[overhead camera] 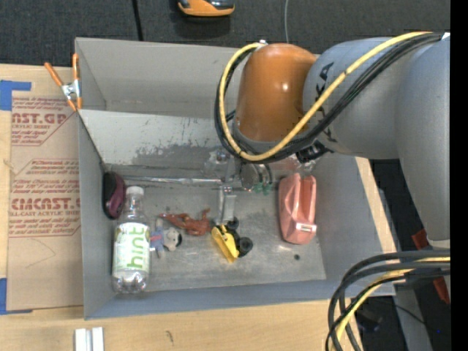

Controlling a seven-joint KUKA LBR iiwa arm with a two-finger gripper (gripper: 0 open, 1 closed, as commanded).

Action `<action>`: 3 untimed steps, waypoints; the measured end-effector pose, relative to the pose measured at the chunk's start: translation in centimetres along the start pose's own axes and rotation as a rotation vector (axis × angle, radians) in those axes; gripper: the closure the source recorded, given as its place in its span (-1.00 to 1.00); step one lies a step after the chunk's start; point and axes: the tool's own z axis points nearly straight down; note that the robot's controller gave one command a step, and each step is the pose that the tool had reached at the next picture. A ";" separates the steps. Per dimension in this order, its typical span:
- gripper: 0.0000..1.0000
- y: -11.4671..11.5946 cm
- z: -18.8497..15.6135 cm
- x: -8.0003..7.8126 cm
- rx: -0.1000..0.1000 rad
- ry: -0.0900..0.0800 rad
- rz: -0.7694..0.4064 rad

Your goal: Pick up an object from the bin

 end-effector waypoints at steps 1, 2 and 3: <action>-1.00 0.0 -0.5 -0.1 -0.001 -0.007 0.001; -1.00 -0.5 4.5 0.7 0.001 -0.014 -0.047; -1.00 -0.3 8.9 4.7 0.000 -0.007 0.022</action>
Offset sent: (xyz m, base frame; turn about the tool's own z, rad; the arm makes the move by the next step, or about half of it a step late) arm -0.0191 -0.0122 -0.1012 -0.0922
